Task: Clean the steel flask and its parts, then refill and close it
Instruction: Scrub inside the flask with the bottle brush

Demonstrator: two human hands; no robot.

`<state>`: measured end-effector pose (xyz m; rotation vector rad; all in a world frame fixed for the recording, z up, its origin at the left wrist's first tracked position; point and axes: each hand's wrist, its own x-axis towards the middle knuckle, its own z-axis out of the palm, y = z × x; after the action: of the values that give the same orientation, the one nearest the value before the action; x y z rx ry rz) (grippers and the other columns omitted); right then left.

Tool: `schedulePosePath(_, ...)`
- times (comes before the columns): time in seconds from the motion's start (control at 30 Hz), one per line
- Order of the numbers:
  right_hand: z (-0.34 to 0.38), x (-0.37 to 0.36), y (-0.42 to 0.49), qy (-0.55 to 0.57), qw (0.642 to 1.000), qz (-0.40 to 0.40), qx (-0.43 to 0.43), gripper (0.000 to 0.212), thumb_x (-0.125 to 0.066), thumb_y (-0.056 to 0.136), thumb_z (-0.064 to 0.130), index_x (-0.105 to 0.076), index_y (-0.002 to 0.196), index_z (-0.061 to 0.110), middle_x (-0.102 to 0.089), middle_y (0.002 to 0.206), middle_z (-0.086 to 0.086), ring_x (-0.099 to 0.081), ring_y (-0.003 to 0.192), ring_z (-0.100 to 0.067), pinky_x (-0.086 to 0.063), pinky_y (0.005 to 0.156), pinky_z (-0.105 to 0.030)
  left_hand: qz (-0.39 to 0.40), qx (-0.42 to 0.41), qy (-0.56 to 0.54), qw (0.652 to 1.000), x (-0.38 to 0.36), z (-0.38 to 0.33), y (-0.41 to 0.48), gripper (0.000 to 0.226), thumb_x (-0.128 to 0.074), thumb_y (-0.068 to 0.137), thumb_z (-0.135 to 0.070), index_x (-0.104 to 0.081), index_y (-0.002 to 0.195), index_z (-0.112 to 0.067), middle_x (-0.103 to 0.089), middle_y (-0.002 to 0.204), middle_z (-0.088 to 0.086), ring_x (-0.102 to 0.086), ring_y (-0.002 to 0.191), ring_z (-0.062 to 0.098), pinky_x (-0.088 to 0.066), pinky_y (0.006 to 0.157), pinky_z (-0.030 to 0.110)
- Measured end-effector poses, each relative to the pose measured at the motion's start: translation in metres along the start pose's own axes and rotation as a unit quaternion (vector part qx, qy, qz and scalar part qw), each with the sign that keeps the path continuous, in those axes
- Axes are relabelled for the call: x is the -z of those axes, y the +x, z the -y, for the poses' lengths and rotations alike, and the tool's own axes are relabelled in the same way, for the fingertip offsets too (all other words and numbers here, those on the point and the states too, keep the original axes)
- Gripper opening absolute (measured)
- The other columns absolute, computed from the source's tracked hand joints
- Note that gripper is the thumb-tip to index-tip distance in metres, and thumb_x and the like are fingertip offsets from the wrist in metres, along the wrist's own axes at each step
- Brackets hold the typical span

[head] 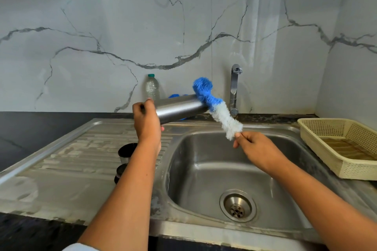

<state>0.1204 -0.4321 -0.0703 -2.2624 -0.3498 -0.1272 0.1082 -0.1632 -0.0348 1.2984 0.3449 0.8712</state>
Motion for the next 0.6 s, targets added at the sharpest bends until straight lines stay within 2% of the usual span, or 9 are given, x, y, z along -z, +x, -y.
schedulePosePath(0.2,-0.003,0.003,-0.005,-0.012,1.000,0.023,0.006,0.042,-0.042,0.106,0.043,-0.071,0.084,0.022,-0.048,0.057,0.005,-0.045,0.052,-0.011,-0.036,0.055,-0.027,-0.039,0.001,-0.024,0.999,0.008,-0.003,0.006,0.014,-0.047,0.102,-0.041,-0.051,0.104,-0.028,-0.055,0.100,-0.004,-0.053,0.083,0.016,-0.040,0.053,0.029)
schedulePosePath(0.37,0.007,-0.003,-0.001,0.018,1.000,0.016,0.003,0.043,-0.043,0.106,0.043,-0.071,0.083,0.021,-0.050,0.062,0.000,-0.045,0.055,-0.013,-0.039,0.058,-0.030,0.006,-0.013,0.001,1.000,-0.003,0.000,-0.003,0.015,-0.047,0.102,-0.038,-0.049,0.111,-0.025,-0.054,0.103,-0.002,-0.054,0.085,0.016,-0.041,0.052,0.028)
schedulePosePath(0.5,0.003,0.000,-0.008,0.007,0.999,0.039,0.008,0.043,-0.043,0.106,0.044,-0.071,0.083,0.022,-0.046,0.052,0.009,-0.042,0.049,-0.009,-0.037,0.056,-0.028,-0.039,0.003,-0.039,0.998,0.005,-0.005,0.004,0.014,-0.046,0.102,-0.040,-0.048,0.109,-0.028,-0.053,0.103,-0.004,-0.052,0.086,0.016,-0.040,0.054,0.029)
schedulePosePath(0.6,0.009,-0.005,-0.010,0.009,0.999,0.043,0.010,0.042,-0.043,0.106,0.043,-0.070,0.083,0.020,-0.044,0.049,0.009,-0.041,0.047,-0.008,-0.036,0.054,-0.027,-0.018,-0.002,-0.024,1.000,0.001,-0.003,0.000,0.013,-0.046,0.101,-0.038,-0.047,0.108,-0.027,-0.054,0.103,-0.002,-0.054,0.087,0.017,-0.041,0.054,0.029)
